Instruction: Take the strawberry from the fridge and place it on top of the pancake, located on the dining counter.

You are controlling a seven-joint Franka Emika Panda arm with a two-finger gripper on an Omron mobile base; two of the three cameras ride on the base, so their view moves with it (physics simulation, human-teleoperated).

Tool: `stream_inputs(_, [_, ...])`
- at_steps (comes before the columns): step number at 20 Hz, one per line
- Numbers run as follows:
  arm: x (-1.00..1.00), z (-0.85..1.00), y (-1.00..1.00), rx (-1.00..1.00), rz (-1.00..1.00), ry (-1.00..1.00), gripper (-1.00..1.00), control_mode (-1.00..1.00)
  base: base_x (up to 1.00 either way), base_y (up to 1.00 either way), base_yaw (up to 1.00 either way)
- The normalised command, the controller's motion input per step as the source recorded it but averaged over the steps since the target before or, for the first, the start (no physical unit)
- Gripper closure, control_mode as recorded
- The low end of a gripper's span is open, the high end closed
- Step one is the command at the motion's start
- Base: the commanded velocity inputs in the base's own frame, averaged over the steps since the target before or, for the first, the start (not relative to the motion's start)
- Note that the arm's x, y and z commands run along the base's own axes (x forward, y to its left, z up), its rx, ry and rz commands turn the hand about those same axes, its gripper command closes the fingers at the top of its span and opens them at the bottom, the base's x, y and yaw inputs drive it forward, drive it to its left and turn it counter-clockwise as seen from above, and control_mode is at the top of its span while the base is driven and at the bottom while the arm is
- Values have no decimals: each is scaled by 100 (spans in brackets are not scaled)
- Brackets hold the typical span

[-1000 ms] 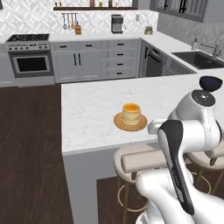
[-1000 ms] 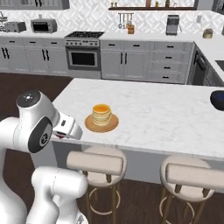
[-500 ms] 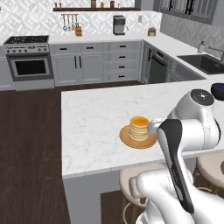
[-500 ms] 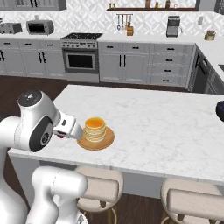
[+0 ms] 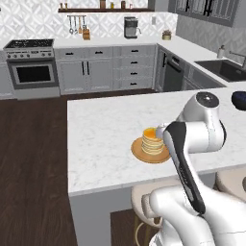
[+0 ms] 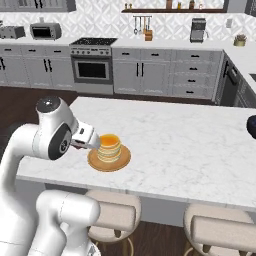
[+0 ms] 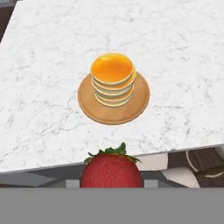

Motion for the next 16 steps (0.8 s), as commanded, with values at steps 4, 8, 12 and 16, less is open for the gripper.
stream_inputs(4, [100,-7,-27,8,0,20,100,-100,0,0,0])
stream_inputs(8, [100,-24,-36,9,0,18,100,-100,0,0,0])
stream_inputs(12, [100,-29,-6,-3,0,15,100,-100,0,0,0])
stream_inputs(16, [98,-55,17,-10,0,4,100,-100,0,0,0])
